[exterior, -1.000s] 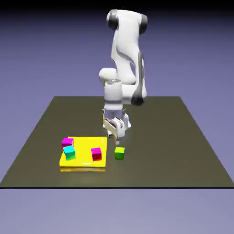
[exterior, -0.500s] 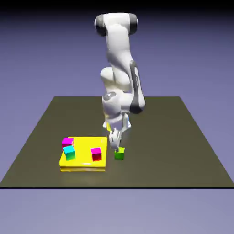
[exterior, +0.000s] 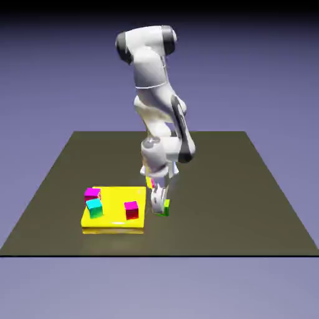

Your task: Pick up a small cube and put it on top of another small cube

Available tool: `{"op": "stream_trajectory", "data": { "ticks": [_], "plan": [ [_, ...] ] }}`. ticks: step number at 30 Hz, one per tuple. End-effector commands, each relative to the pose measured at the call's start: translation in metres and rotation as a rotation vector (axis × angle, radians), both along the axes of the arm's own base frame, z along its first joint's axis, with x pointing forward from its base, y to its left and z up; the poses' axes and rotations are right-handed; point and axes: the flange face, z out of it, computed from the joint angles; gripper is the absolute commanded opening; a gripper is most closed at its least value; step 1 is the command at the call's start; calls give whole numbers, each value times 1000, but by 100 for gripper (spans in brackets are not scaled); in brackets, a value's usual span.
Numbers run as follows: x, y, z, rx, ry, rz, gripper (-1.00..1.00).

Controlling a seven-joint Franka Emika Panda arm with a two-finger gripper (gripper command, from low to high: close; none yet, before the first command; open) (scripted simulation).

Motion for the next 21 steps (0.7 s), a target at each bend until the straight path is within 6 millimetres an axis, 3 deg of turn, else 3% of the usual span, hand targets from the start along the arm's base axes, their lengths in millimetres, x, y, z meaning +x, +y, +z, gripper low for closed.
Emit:
{"op": "stream_trajectory", "data": {
  "ticks": [1,7,12,21],
  "plan": [
    [0,-1,5,0,0,0,-100],
    [-2,-3,30,0,2,2,-100],
    [-8,-4,39,-1,9,4,-100],
    [51,-56,74,67,-30,57,-100]
  ]
}}
